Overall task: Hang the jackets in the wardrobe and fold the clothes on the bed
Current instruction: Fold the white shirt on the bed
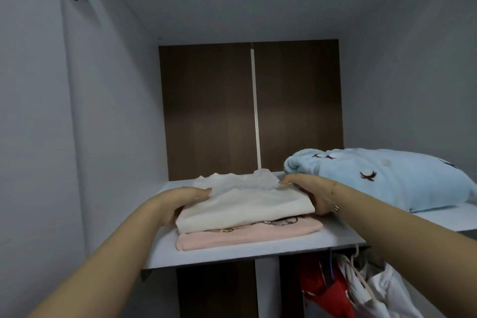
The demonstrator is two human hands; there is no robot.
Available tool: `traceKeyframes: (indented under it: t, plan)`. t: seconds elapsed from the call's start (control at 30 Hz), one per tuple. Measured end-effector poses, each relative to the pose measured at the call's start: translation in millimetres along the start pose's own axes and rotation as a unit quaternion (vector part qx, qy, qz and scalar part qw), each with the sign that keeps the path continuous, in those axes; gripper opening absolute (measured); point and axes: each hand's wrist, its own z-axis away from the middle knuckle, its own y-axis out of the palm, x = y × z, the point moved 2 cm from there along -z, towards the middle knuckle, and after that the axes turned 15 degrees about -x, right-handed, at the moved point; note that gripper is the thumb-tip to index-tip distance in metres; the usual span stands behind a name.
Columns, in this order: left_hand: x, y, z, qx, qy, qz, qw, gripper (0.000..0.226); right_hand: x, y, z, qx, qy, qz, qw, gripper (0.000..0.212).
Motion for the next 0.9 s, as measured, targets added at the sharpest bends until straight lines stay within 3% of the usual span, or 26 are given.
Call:
traceKeyframes:
  t: [0.07,0.17,0.27,0.37,0.47,0.5,0.6,0.7,0.83,0.9]
  plan:
    - [-1,4,-13,0.023,-0.027,0.049,0.998,0.036,4,4,-17,0.029,0.008,0.007,1.000,0.026]
    - [-3,16,-27,0.005,-0.008,0.056,0.998,0.015,10,12,-39,0.067,-0.015,-0.006,0.998,0.026]
    - [-3,24,-40,-0.048,0.063,0.016,0.997,0.046,9,17,-47,0.062,-0.047,0.043,0.996,0.019]
    - [-6,24,-43,-0.053,0.079,0.168,0.981,0.061,12,21,-49,0.086,-0.049,0.037,0.994,0.011]
    - [-15,20,-34,-0.038,0.080,0.241,0.966,0.059,17,21,-47,0.098,-0.055,0.021,0.993,0.046]
    - [-16,18,-31,-0.027,0.076,0.238,0.968,0.058,16,19,-47,0.103,-0.050,0.015,0.993,0.048]
    - [-4,14,-22,0.019,0.019,0.165,0.986,0.054,4,14,-43,0.107,-0.032,0.003,0.994,0.019]
    - [4,16,-17,0.008,0.015,0.040,0.999,0.056,-8,13,-44,0.115,-0.020,-0.002,0.993,0.033]
    - [4,18,-9,-0.031,0.026,0.008,0.999,0.060,-9,13,-34,0.126,-0.038,-0.006,0.991,0.036]
    - [0,14,-1,-0.071,0.059,-0.076,0.993,0.066,-5,9,-28,0.067,-0.115,0.059,0.989,0.039]
